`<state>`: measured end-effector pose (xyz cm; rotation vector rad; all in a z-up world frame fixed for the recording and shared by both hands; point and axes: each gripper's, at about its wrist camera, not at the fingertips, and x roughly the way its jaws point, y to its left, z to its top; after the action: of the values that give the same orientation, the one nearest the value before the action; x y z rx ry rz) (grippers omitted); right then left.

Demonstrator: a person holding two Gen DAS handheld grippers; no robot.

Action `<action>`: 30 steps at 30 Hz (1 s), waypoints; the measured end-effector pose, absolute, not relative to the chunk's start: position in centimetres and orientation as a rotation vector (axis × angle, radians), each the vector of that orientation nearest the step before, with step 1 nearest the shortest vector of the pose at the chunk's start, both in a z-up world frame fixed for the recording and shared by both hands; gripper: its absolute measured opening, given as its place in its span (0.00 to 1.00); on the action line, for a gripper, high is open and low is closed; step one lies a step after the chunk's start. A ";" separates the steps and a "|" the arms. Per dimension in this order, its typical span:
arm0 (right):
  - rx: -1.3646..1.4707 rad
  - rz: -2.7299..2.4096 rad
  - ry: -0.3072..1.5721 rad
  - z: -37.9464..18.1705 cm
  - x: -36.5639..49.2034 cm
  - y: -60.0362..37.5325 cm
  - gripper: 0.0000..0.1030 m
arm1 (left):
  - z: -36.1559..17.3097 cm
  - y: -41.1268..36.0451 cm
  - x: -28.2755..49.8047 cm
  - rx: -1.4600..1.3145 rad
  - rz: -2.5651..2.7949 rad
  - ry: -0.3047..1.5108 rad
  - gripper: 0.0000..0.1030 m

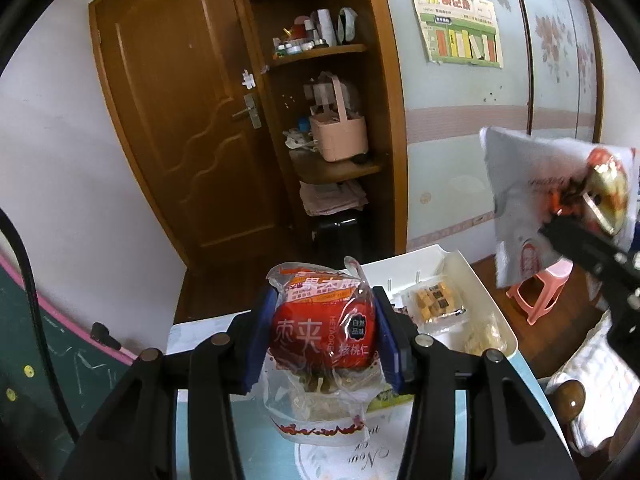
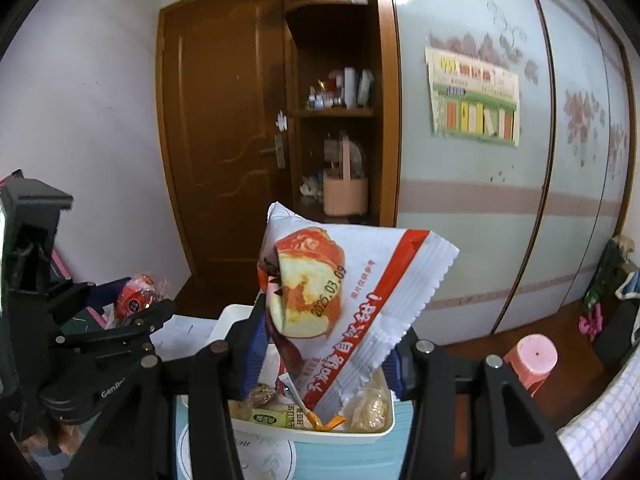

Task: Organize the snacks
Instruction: 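Carry both snacks over the white tray and open both tools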

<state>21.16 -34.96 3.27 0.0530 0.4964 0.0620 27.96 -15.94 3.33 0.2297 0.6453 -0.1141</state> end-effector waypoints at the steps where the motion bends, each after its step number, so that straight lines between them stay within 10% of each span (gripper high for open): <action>1: 0.057 0.059 0.516 2.6 22.0 -35.1 0.48 | 2.7 -16.3 28.7 0.237 -0.109 0.650 0.44; 10: 0.067 0.055 0.666 -3.7 27.7 -35.5 0.50 | -4.5 -17.6 33.1 0.273 -0.084 0.751 0.47; 14: 0.044 0.116 0.790 -7.8 30.6 -35.0 0.67 | -7.7 -17.8 35.4 0.297 -0.074 0.815 0.98; 30: 0.016 0.071 0.894 -13.3 32.6 -34.3 0.73 | -13.3 -16.2 37.5 0.187 -0.099 1.001 0.99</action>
<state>32.58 -34.29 -13.27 0.0161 0.8941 0.0713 37.49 -16.21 -13.32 0.1874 1.0014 -0.0994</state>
